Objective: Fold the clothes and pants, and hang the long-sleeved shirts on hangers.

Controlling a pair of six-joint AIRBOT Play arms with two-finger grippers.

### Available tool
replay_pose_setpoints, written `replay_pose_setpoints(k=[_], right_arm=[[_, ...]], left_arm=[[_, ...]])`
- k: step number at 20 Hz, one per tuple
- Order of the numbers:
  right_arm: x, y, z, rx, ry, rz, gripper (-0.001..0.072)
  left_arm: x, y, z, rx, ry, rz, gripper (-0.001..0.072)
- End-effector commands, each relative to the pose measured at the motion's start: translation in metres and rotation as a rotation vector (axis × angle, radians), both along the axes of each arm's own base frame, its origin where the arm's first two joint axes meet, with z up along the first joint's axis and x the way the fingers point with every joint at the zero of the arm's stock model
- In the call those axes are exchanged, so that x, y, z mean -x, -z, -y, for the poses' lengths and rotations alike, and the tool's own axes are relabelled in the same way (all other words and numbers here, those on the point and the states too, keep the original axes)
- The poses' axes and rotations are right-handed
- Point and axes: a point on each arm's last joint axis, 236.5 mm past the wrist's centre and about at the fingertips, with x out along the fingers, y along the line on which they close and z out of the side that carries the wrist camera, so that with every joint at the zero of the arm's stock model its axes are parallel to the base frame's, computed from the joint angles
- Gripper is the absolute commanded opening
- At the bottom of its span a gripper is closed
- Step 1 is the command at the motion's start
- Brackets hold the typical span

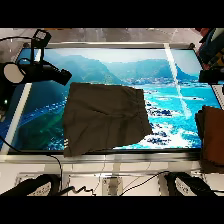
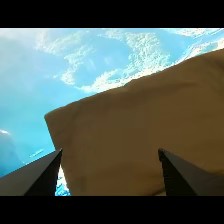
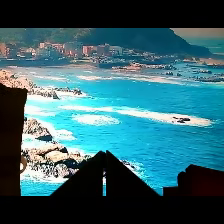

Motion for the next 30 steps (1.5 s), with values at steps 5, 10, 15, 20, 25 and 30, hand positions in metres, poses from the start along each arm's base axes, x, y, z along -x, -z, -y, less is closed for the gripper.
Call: replay_pose_setpoints(k=[5, 10, 15, 20, 25, 30], right_arm=[[-0.003, 0.066, 0.049, 0.102, 0.066, -0.186, 0.0021], [0.073, 0.251, 0.009, -0.302, -0.069, -0.669, 0.0019], [0.095, 0.310, -0.075, -0.775, -0.111, -0.752, 0.0506], [0.101, 0.342, -0.099, -0.920, -0.064, -0.870, 0.0506], [0.098, 0.365, -0.123, -0.862, -0.116, -0.902, 0.0413], [0.099, 0.361, -0.133, -0.872, -0.163, -0.898, 0.0305]], left_arm=[[0.000, 0.000, 0.000, 0.004, 0.000, -0.001, 0.0704], [0.001, -0.001, 0.003, 0.018, 0.003, -0.003, 0.0703], [0.000, -0.002, 0.004, 0.027, 0.003, 0.002, 0.0703], [0.055, 0.050, -0.008, -0.061, 0.029, -0.310, 0.0666], [0.136, 0.134, -0.081, -0.083, -0.183, -0.775, 0.0603], [0.213, 0.199, -0.086, 0.212, -0.282, -1.114, 0.0604]])
